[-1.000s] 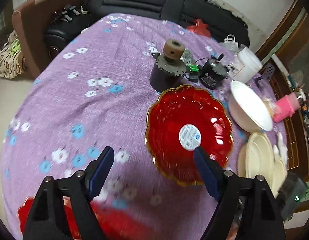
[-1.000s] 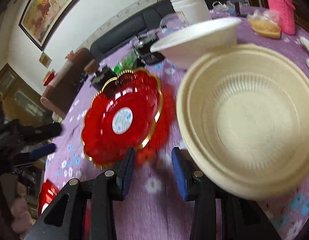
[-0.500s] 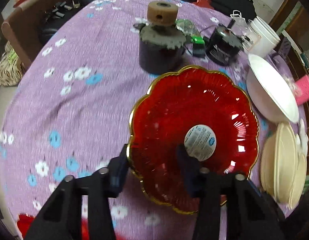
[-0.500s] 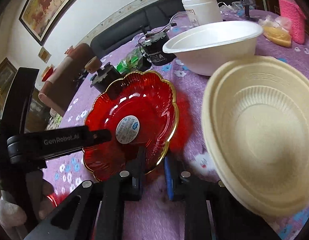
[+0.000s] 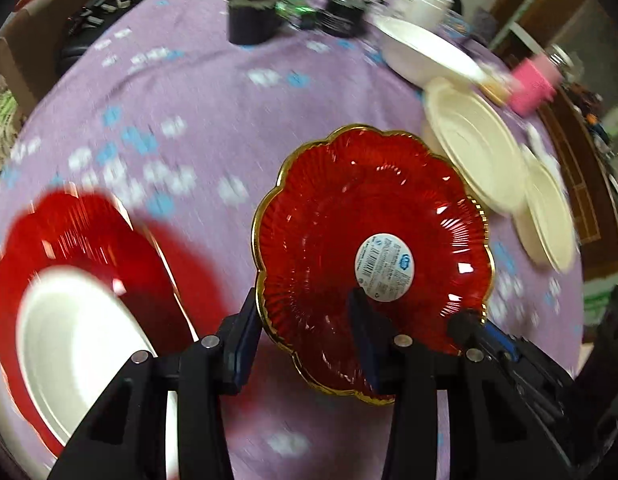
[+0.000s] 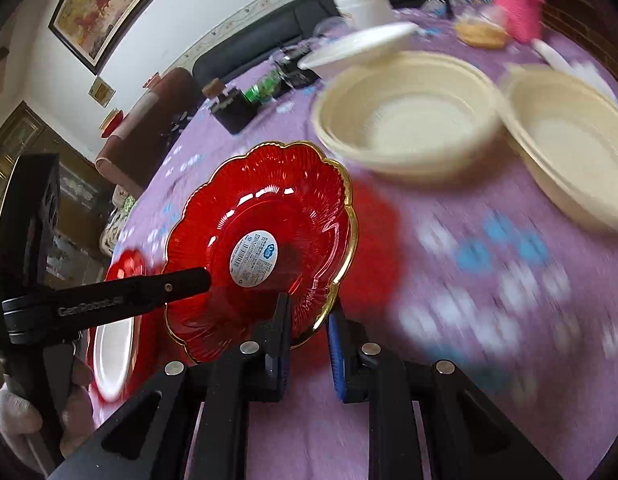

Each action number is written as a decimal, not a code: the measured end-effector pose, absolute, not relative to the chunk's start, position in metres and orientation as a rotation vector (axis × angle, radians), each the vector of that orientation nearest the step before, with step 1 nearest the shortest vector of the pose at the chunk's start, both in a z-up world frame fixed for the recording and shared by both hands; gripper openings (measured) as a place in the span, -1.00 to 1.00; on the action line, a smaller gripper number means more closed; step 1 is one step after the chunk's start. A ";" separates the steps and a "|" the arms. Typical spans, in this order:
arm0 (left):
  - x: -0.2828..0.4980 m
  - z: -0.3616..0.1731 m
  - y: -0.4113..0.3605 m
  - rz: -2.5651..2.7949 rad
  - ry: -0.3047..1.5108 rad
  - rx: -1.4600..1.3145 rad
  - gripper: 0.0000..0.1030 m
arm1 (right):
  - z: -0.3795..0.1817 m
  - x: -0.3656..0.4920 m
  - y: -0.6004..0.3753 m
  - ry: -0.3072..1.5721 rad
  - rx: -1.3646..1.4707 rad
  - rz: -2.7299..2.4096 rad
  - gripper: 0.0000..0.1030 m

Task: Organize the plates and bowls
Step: 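Grasp the small red gold-rimmed plate rim with the right tool, then carry the red plate onto the stacked bowls and release, then grasp the rim of a cream plastic bowl with the right tool, then carry the cream bowl onto the red stack and release it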

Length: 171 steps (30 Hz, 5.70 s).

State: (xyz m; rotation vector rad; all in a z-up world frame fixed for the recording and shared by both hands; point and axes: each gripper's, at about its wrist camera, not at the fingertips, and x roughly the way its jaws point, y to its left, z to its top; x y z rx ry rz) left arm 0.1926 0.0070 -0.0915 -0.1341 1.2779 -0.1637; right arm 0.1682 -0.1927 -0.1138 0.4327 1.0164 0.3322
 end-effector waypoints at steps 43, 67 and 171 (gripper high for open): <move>0.118 -0.070 -0.035 -0.226 1.074 -0.045 -0.24 | -0.092 0.105 -0.232 0.878 0.340 0.214 -0.64; 0.087 -0.065 0.164 0.136 1.015 -0.184 -0.23 | -0.081 0.137 -0.015 0.931 0.133 0.508 -0.62; 0.173 -0.022 -0.019 -0.129 1.053 -0.028 -0.47 | -0.079 0.165 -0.212 0.761 0.597 0.419 -0.62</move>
